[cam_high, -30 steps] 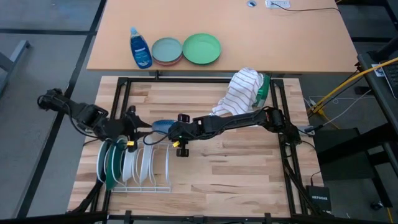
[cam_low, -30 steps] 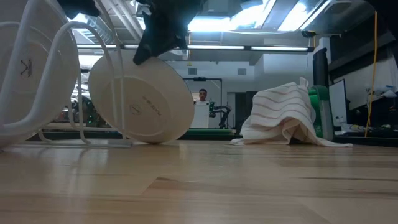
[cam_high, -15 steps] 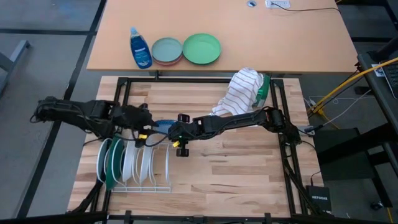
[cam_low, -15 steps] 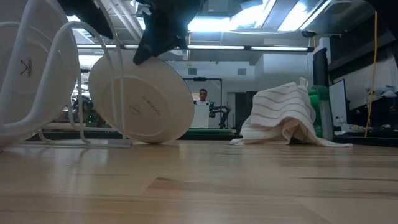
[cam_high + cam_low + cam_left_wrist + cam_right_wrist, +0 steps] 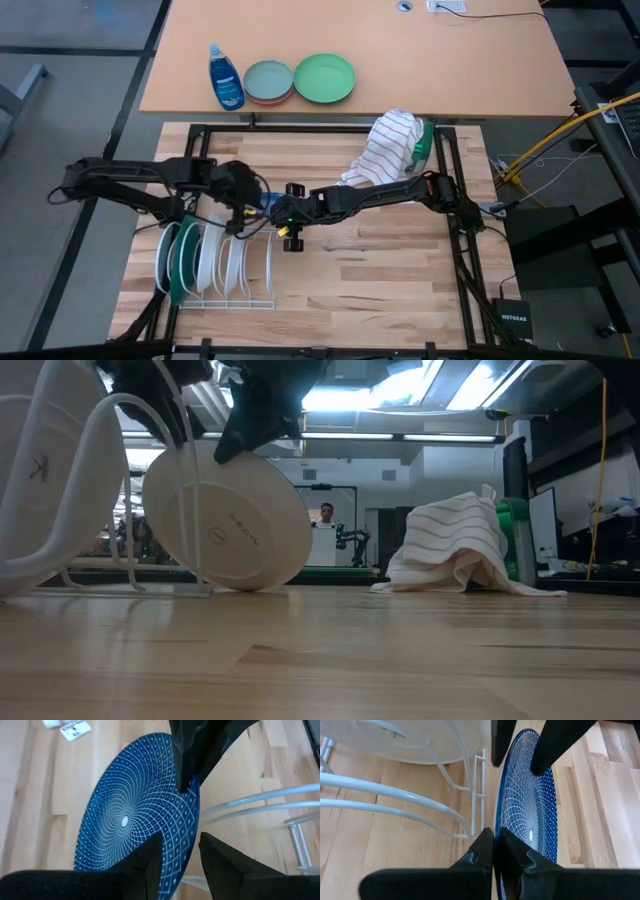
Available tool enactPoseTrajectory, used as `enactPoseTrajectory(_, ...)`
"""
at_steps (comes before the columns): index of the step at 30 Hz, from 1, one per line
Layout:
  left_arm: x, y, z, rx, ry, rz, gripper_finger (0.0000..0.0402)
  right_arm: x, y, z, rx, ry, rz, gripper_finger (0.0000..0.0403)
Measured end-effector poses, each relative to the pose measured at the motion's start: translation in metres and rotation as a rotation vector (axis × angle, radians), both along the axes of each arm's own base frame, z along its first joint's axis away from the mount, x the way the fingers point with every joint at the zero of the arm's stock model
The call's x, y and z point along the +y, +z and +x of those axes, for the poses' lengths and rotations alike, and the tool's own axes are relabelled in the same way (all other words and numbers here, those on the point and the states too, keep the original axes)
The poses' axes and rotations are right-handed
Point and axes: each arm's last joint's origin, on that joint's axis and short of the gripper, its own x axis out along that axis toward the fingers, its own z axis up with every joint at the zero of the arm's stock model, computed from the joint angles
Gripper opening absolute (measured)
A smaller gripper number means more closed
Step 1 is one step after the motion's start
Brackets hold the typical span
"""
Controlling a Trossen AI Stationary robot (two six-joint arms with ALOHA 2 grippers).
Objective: Sort dishes
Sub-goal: Put the blue plate in the white dish rack
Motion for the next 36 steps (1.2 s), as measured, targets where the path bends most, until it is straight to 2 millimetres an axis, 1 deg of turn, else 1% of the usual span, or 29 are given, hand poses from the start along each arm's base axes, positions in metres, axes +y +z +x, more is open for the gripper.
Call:
enactPoseTrajectory(6,0.003,-0.008,0.007,0.04,-0.032,-0.005,0.012,0.0,0.0,0.0,-0.001,0.0,0.0,0.0015)
enactPoseTrajectory(16,0.005,-0.019,0.015,0.087,-0.117,0.07,0.012,0.0,0.0,0.0,-0.002,0.0,-0.001,0.0015)
enactPoseTrajectory(23,0.006,-0.027,0.021,0.124,-0.141,0.08,0.0118,0.0,0.001,0.0,-0.005,0.0,0.0,0.0016)
enactPoseTrajectory(26,0.006,-0.029,0.022,0.133,-0.14,0.092,0.0102,0.0,0.001,0.0,-0.005,-0.001,0.0,0.0016)
enactPoseTrajectory(31,0.007,-0.028,0.022,0.13,-0.145,0.16,0.0052,0.0,0.001,0.0,-0.006,-0.008,-0.002,0.0019)
enactPoseTrajectory(33,0.008,-0.028,0.022,0.13,-0.145,0.196,0.0034,-0.001,0.002,-0.001,-0.002,-0.011,-0.005,0.0025)
enactPoseTrajectory(36,0.009,-0.026,0.021,0.129,-0.132,0.232,0.0017,-0.002,0.002,-0.001,-0.004,-0.017,-0.016,0.0039)
